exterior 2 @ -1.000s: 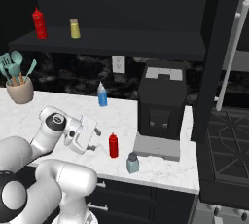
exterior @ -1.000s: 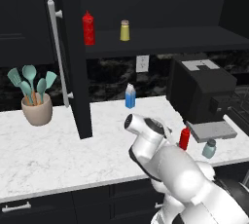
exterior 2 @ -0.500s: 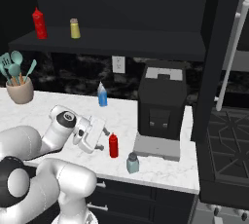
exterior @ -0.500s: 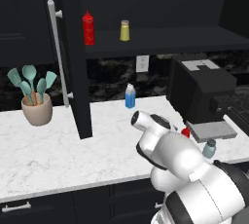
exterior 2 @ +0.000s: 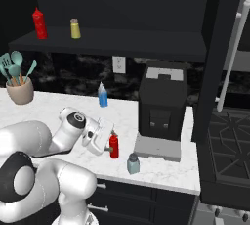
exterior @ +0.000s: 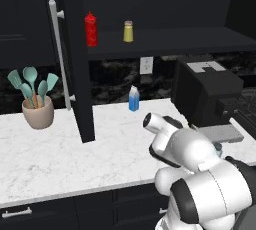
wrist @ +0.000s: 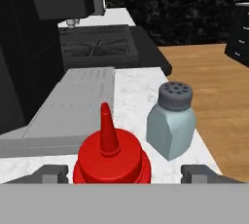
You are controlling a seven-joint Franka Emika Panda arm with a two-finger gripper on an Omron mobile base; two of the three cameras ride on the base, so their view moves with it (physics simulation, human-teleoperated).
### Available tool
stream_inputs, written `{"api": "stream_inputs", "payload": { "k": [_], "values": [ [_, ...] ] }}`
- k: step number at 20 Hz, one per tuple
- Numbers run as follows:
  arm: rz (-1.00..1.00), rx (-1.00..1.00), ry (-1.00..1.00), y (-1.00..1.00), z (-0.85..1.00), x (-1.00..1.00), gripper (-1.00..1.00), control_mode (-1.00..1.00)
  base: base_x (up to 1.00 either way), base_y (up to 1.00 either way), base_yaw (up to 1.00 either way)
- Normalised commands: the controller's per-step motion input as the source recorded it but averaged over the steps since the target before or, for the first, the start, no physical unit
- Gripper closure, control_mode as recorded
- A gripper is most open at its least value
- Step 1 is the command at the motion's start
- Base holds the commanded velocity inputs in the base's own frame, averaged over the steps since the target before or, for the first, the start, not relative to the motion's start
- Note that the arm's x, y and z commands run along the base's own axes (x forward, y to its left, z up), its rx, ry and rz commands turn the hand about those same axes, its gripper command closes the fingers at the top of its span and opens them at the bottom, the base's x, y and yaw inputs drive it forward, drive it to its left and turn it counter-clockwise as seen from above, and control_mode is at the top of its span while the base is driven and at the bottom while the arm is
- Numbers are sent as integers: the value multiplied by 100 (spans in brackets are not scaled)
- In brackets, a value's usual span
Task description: Put the shaker and condiment bottle from the counter next to their counterparts in the cabinet.
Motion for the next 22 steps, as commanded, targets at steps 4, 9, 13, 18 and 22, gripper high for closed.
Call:
{"api": "stream_inputs", "payload": {
  "k": [4, 9, 13, 18, 22],
  "values": [
    [-2, 2, 5, 0, -9, 0, 100, -100, 0, 0, 0],
    [28, 1, -7, -2, 45, -6, 100, -100, 0, 0, 0],
    [49, 0, -1, 3, 91, -6, 100, -100, 0, 0, 0],
    [48, 0, 1, 16, 81, -34, 100, -100, 0, 0, 0],
    [45, 0, 6, 38, 78, -56, 100, -100, 0, 0, 0]
  ]
}}
